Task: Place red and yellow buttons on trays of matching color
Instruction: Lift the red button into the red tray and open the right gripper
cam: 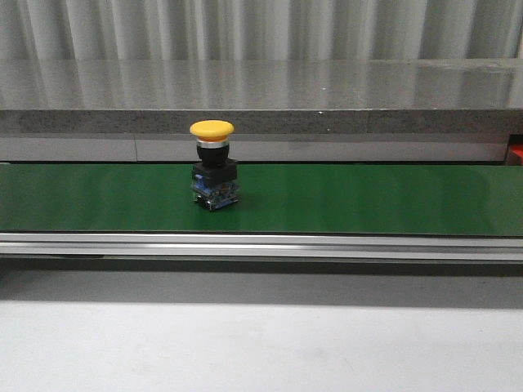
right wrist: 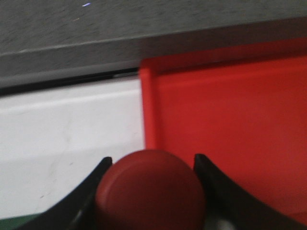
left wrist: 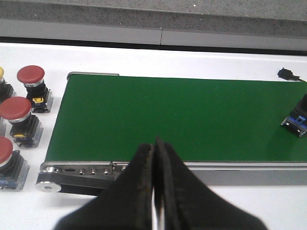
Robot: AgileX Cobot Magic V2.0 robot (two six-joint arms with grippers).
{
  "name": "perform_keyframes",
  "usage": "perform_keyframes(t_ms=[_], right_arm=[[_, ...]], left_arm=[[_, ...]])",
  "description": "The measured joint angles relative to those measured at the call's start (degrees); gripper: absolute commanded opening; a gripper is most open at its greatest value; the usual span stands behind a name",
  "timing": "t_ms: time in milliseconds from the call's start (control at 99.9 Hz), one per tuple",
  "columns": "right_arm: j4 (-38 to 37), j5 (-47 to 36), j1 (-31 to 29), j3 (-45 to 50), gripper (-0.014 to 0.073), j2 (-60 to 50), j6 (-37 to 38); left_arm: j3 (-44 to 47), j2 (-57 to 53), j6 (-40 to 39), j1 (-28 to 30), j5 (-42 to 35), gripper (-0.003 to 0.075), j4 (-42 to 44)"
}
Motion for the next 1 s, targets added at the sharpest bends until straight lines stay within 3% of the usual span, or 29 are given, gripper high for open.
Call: perform_keyframes(t_ms=[200, 731, 821, 1001], right_arm=[[0.7, -2.5, -4.8, -1.4, 0.0113, 6.9, 0.5], [1.1, -9.3, -5.0, -2.1, 0.0120, 20.6, 0.4], [1.1, -9.6, -5.0, -2.1, 0.0206, 20.8, 0.4], [1.1, -9.8, -5.0, -2.2, 0.0587, 21.0, 0.4]], left_arm=[[0.0, 0.0, 0.0, 0.0, 0.0, -0.0020, 0.0], [0.0, 0.0, 0.0, 0.0, 0.0, -0.0020, 0.0], [0.0, 0.0, 0.0, 0.0, 0.0, -0.0020, 0.0], [0.0, 0.0, 0.0, 0.0, 0.0, -0.0020, 0.0]])
